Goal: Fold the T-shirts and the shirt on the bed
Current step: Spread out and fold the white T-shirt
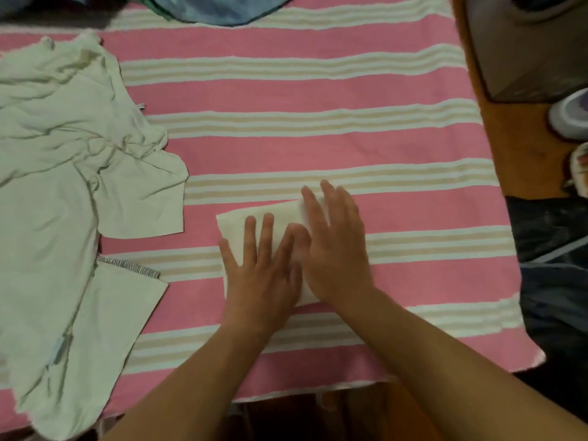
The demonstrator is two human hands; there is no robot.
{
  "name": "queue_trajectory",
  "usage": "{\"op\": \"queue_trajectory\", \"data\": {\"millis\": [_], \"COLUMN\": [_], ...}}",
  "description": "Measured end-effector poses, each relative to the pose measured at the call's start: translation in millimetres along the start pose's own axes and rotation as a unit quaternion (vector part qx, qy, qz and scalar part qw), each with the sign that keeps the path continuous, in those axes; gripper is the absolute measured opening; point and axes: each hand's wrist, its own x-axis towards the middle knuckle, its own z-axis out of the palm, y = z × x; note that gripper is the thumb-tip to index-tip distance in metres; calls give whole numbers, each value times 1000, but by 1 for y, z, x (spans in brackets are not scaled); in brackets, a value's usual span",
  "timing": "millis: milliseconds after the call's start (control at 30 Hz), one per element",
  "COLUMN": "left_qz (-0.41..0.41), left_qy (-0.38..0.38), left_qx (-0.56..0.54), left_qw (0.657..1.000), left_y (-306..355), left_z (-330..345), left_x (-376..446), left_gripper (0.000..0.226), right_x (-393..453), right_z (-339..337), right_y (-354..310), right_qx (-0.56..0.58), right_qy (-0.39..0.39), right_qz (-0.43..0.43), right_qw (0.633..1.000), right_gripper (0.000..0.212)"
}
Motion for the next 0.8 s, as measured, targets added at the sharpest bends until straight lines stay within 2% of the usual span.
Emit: {"op": "queue_trajectory", "data": {"millis": [67, 100, 233, 333, 400, 467, 533, 600, 633, 667, 700, 767, 800], "left_qz": [-2, -25, -146, -163, -146, -150, -130, -130, -138, -138, -130, -107, -98], "left_qy": [3, 0, -30, -61, -94, -118, -139, -181, -202, -209, -204, -169, -158], "left_qx": [-21, -36, -124, -160, -212, -336, -424, -470, -477, -477, -474, -470, -469], "left_qw": [1000, 999, 981, 972, 962, 922, 886, 854, 844, 843, 847, 860, 863], "left_y": [-1, -6, -29, -24, -20, -23, -42, -59, -61, -58, -50, -13, 14], "left_z": [2, 2, -5, -22, -30, -44, -57, -76, -84, -91, -97, -104, -107], "left_x": [-1, -3, -6, -7, -8, -12, -7, -5, -8, -15, -24, -46, -56], "left_gripper": [72, 70, 66, 57, 43, 62, 75, 71, 65, 59, 53, 40, 35], "right_x": [-10, -10, -2, -17, -29, -29, -19, -14, -20, -30, -46, -92, -121], "right_z": [27, 38, 52, 43, 35, 21, 1, -22, -35, -45, -52, -65, -70], "right_y": [3, 10, 25, 10, -5, -10, -5, 3, 3, 2, 2, 12, 23], "right_qx": [-39, -43, -31, -51, -46, 62, 230, 410, 487, 540, 556, 541, 549], "right_qy": [-89, -101, -77, -51, -72, -136, -202, -241, -246, -239, -215, -151, -113], "right_qz": [0, 16, 33, 125, 196, 239, 274, 304, 321, 324, 316, 310, 321], "right_qw": [995, 994, 996, 989, 977, 959, 912, 826, 775, 739, 737, 767, 763], "right_gripper": [61, 64, 67, 69, 70, 73, 76, 74, 72, 69, 66, 59, 56]}}
